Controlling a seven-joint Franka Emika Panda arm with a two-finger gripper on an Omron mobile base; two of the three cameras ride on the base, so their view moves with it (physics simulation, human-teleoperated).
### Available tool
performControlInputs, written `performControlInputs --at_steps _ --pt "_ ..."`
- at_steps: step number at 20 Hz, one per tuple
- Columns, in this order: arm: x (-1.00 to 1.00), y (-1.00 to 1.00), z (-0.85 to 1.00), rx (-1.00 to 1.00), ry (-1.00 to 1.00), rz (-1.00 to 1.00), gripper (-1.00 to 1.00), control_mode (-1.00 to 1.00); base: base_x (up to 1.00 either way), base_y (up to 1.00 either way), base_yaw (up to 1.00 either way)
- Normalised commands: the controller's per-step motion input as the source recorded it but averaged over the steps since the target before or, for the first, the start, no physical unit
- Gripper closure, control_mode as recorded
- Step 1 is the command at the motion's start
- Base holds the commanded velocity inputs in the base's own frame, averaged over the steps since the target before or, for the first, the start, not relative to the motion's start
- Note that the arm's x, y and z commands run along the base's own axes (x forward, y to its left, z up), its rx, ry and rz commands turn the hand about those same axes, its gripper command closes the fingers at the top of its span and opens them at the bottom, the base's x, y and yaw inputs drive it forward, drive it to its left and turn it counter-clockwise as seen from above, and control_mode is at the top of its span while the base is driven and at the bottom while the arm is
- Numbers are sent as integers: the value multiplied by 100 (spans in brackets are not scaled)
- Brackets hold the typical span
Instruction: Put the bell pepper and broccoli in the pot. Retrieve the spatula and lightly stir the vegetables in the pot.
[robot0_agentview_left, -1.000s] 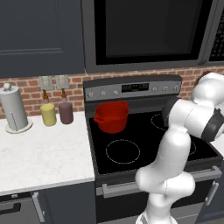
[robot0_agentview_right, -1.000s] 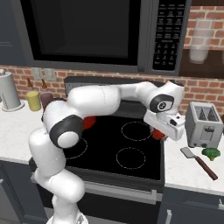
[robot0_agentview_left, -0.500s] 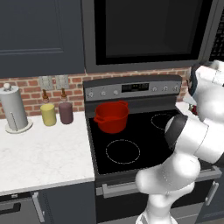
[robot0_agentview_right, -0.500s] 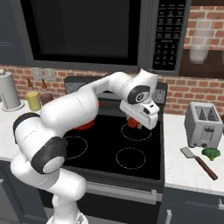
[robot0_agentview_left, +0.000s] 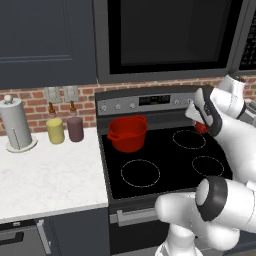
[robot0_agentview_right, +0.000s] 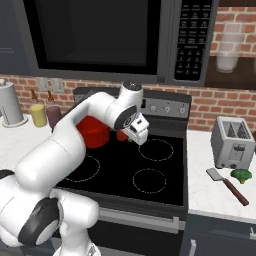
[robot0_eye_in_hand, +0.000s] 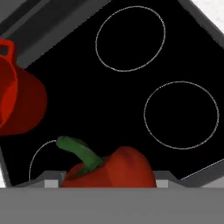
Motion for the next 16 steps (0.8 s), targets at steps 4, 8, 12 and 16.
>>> performControlInputs --at_steps 4,8,12,16 --pt "0 100 2 -6 -35 0 100 -100 0 0 0" --pt "1 79 22 -5 -28 0 100 -100 0 0 0" --pt "21 54 35 -3 -12 0 100 -100 0 0 0" --pt "39 44 30 -1 -4 1 100 -100 0 0 0"
